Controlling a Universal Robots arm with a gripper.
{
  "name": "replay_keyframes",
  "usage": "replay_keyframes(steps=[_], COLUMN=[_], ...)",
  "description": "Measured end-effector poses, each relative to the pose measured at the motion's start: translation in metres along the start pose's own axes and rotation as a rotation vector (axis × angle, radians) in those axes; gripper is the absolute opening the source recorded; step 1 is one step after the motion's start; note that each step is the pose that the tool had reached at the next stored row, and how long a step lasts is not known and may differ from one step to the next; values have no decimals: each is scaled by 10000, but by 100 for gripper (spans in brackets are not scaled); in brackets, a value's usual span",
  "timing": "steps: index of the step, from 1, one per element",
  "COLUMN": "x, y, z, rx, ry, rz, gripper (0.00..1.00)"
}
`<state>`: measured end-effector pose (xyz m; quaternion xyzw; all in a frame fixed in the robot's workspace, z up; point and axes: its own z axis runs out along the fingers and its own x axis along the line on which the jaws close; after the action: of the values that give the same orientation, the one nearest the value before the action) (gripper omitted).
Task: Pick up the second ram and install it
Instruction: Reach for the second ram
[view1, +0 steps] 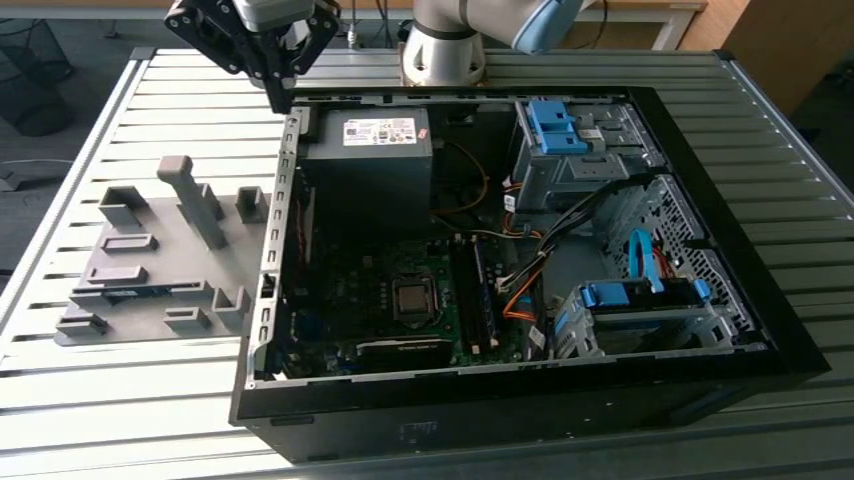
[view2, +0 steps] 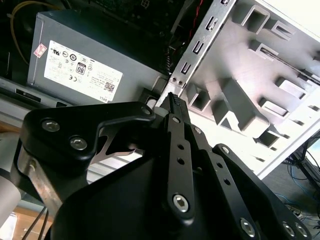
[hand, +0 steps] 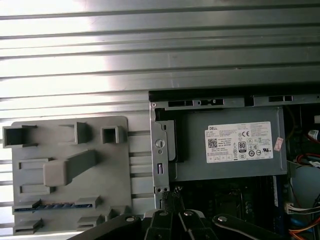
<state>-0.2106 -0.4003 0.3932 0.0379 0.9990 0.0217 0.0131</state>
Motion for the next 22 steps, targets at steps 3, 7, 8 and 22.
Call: replay_keyframes(steps=[3,7,8,22], x=[13,30,34,115], y=[-1,-2,-3,-9], z=[-1,0,-1,-3], rx=[0,-1,0,0], ry=[0,0,0,0], rz=[0,0,0,1], gripper=[11,11,11,11])
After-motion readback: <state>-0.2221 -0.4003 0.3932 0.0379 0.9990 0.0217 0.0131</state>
